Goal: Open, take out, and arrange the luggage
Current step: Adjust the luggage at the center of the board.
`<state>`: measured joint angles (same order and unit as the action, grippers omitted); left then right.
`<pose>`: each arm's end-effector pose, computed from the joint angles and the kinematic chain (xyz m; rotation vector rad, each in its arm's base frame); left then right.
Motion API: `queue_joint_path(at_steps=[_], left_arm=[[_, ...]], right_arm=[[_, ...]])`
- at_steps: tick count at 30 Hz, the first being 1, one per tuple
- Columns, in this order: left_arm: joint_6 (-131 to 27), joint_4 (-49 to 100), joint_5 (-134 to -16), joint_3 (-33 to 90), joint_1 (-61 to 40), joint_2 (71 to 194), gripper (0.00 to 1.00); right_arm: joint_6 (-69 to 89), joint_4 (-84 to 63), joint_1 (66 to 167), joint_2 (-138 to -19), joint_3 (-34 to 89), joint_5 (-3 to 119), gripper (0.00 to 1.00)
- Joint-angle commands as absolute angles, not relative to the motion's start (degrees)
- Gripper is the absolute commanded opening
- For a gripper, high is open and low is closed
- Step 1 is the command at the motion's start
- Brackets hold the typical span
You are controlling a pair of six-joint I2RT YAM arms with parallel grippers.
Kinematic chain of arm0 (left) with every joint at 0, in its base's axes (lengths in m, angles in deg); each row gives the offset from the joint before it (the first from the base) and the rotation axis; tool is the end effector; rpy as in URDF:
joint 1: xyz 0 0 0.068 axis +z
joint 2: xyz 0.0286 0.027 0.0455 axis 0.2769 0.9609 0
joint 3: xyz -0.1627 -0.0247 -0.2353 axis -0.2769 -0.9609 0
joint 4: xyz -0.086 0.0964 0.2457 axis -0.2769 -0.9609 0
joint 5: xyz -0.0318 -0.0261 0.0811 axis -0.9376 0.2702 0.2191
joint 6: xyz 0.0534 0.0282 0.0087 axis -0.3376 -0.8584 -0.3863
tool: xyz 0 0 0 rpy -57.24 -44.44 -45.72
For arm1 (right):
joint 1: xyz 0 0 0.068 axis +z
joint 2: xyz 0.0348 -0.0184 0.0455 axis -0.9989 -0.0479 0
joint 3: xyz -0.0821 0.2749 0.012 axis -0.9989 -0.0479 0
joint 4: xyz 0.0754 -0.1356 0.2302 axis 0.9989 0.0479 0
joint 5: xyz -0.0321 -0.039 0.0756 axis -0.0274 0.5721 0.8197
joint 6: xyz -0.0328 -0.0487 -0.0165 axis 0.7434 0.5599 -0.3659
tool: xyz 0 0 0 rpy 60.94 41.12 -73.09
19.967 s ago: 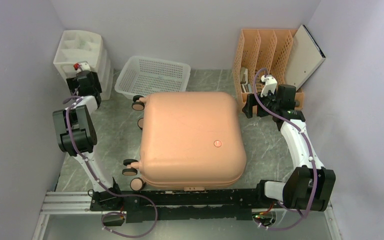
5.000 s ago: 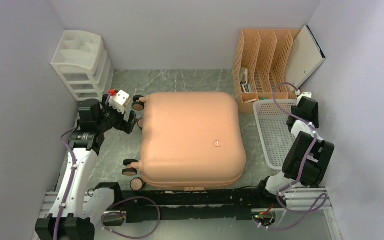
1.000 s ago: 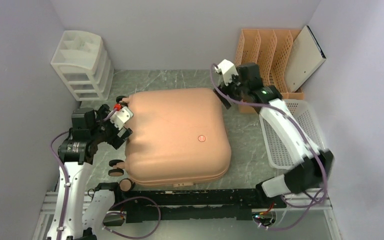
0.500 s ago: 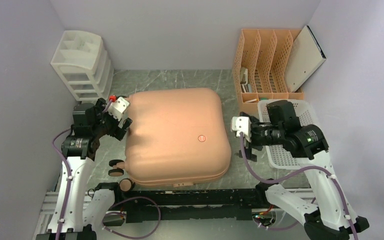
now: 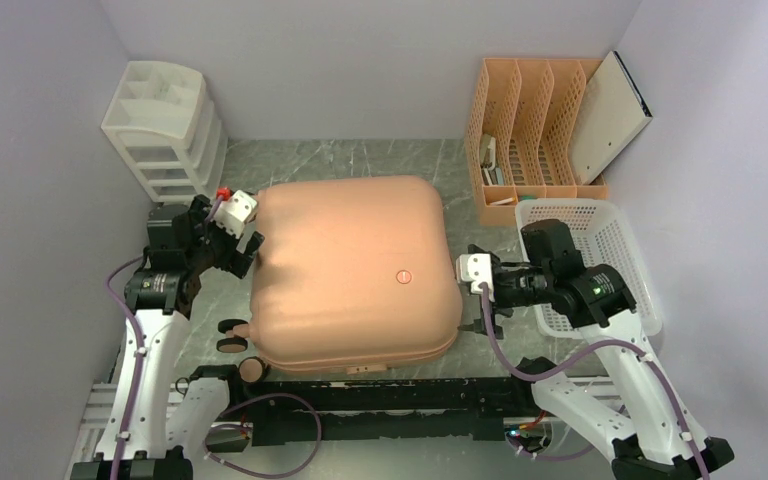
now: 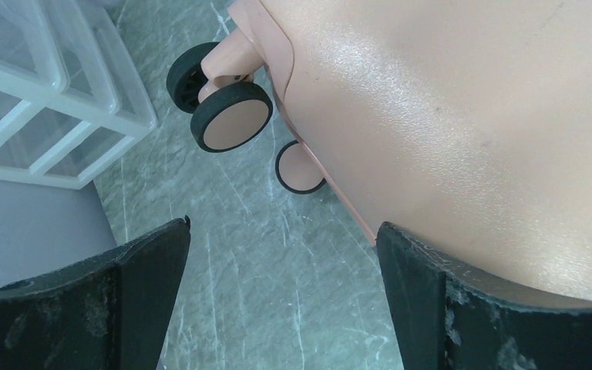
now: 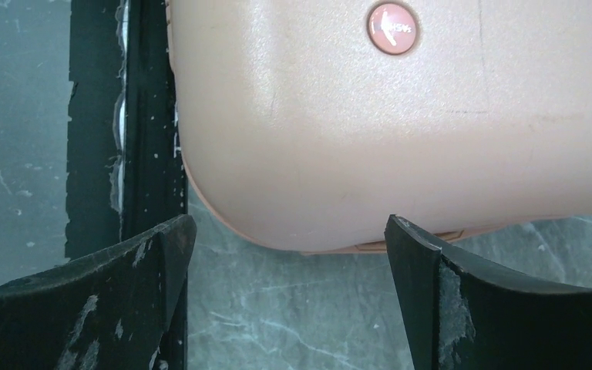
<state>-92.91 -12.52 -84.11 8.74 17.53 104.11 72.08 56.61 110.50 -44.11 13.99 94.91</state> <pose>0.1846 -0.0089 0.3420 0.6820 1.9619 0.0126 0.1069 0.0807 0.3617 -1.6509 1.5200 0.6636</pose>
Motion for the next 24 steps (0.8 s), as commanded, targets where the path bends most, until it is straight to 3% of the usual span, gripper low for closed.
queue_joint_path(at_steps=[1, 12, 24], left_arm=[[-91.6, -12.9, -86.6, 7.8, 17.0, 105.5, 0.96], [-96.6, -18.3, -86.0, 8.3, 17.0, 106.2, 0.96], [-104.2, -30.7, -86.9, 11.6, 16.9, 108.8, 0.96]], right_arm=[[69.4, 48.6, 112.1, -43.2, 12.4, 95.5, 1.0], [57.1, 31.0, 117.5, -42.9, 2.6, 79.7, 1.0], [41.9, 4.2, 117.9, -51.0, 0.6, 51.8, 1.0]])
